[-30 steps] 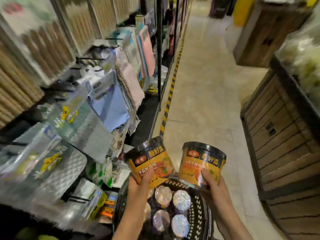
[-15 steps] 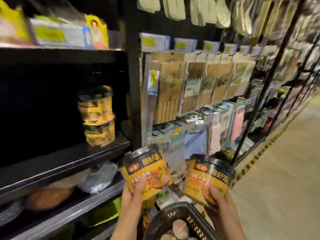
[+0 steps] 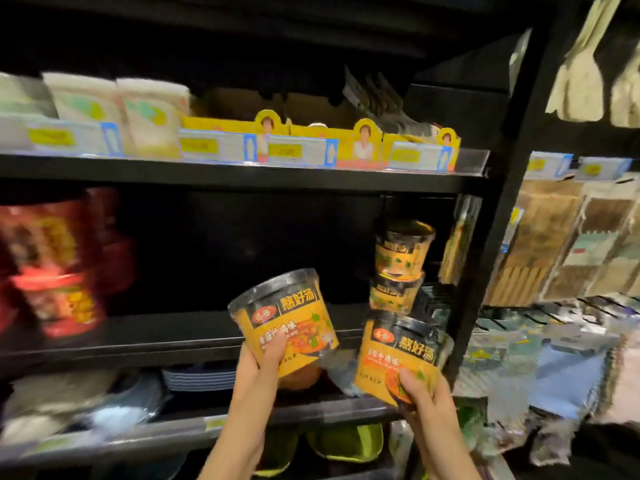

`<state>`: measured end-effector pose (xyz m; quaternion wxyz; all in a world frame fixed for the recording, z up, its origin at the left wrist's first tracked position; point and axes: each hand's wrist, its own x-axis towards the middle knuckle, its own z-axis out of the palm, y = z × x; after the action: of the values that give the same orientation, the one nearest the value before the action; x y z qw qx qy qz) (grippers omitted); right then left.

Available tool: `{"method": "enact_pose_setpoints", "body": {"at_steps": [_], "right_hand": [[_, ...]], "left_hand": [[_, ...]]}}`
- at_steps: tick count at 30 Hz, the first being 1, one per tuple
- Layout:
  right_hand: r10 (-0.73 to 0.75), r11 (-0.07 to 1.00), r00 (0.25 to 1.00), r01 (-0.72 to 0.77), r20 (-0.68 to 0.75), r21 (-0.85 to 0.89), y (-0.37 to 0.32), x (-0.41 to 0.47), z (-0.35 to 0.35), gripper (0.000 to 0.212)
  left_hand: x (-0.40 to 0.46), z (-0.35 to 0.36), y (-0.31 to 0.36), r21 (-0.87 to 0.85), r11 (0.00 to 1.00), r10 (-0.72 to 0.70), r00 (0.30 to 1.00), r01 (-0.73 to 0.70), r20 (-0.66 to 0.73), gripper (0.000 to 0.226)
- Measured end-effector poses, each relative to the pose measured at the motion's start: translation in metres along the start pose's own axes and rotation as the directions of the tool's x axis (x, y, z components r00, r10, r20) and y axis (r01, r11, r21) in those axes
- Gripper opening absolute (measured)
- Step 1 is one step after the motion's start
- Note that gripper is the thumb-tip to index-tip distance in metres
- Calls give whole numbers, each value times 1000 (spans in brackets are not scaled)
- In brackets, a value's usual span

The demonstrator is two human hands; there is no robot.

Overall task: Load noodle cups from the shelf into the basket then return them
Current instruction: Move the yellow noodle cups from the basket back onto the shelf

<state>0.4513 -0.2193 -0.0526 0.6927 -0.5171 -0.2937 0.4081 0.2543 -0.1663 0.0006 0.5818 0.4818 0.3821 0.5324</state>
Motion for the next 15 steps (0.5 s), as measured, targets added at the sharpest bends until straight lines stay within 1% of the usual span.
{"method": "enact_pose_setpoints", "body": {"at_steps": [2,3,6,8,9,13,15], "right_hand": [[-12,1000,999,12,40,-8,2,8,30,91],[-26,999,998,27,55,-17,4,13,43,87],[-63,995,993,71,101,-75,8,27,82,84],[-87,989,988,100,124,-105,15,39,107,81],[-92,987,986,109,135,-121,19,45,119,81],[-98,971,973,139,208,-194,33,64,154,105],[-106,957,967,162,231,-239,39,74,164,109]], "left_hand": [[17,-20,11,31,999,36,999,-36,-3,75],[28,-30,15,47,997,59,998,-59,0,77],[56,-54,31,100,987,125,992,-125,14,85],[75,-69,42,120,978,168,986,-168,14,83],[86,-76,46,131,973,188,982,-187,12,82],[123,-93,55,179,950,258,966,-257,14,90],[136,-94,58,205,938,284,959,-280,9,86]]}}
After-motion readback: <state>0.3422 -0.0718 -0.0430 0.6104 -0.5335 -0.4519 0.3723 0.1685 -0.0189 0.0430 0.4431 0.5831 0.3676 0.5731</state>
